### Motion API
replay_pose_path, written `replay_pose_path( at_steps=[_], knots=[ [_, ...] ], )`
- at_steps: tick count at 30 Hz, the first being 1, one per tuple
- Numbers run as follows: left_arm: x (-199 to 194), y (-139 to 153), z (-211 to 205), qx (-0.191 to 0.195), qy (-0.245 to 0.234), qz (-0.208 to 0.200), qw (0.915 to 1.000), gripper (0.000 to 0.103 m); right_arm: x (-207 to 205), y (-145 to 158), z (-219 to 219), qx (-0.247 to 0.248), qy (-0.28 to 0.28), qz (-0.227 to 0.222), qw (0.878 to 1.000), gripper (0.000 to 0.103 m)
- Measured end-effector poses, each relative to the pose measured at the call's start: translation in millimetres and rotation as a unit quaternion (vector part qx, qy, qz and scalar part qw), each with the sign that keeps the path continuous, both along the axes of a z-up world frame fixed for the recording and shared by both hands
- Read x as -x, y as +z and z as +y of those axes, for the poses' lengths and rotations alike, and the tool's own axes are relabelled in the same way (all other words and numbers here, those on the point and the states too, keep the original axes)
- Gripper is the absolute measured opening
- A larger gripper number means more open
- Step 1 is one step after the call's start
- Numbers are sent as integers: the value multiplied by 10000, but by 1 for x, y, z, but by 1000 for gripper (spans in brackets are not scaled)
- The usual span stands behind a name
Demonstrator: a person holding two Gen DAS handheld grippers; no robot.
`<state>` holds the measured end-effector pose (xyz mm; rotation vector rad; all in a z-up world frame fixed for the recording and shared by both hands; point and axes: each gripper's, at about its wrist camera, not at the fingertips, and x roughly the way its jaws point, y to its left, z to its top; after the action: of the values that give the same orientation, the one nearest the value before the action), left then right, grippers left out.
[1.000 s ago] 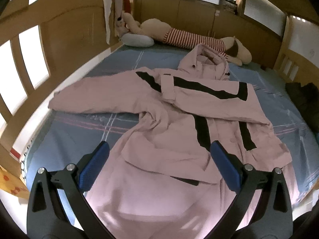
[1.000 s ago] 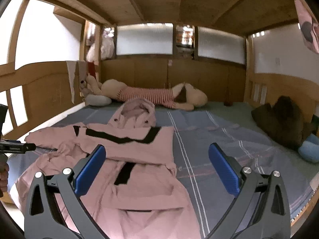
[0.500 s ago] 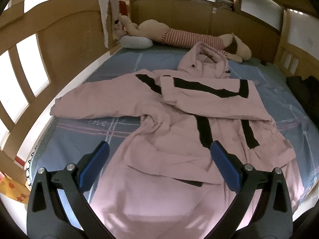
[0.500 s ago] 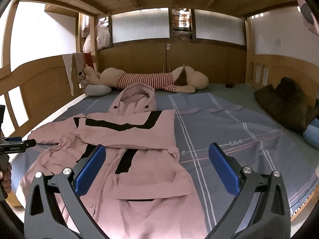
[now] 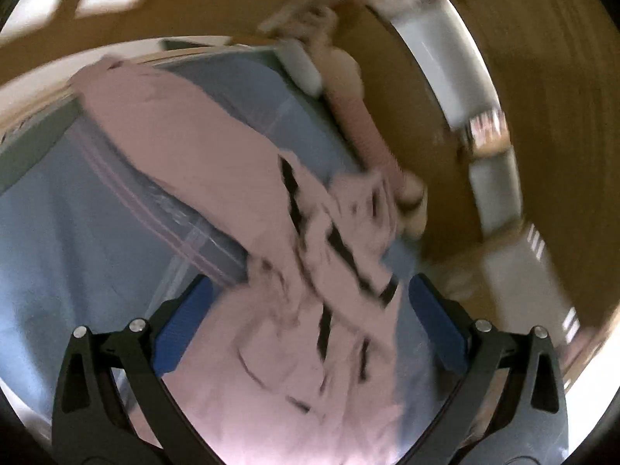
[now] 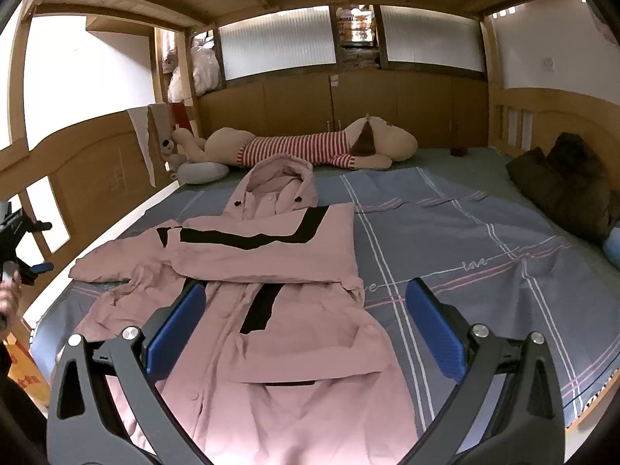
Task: Fold large clothes
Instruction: 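Close the left tool on the cuff of the other sleeve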
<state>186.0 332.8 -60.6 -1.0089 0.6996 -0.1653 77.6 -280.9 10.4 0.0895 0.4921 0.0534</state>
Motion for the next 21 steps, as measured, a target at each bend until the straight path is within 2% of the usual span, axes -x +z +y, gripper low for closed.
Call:
replay_pose_path(
  at_steps=[2, 5, 11, 15, 21],
  knots=[
    [-3, -13, 31, 434, 269, 7, 9987, 101, 0, 0, 0, -32, 25, 20, 10000, 102],
    [-12, -48, 84, 1120, 744, 204, 9907, 101, -2, -1, 0, -51, 80, 55, 9999, 102],
    [-22, -115, 138, 1616, 1427, 602, 9746, 101, -4, -3, 8, -44, 220, 133, 9997, 102],
    [-37, -138, 144, 1591, 1357, 601, 9760, 101, -5, -5, 13, -27, 277, 165, 9995, 102],
    [-65, -150, 148, 1530, 1324, 389, 9785, 101, -11, -11, 23, 58, 330, 268, 9991, 102]
  ],
)
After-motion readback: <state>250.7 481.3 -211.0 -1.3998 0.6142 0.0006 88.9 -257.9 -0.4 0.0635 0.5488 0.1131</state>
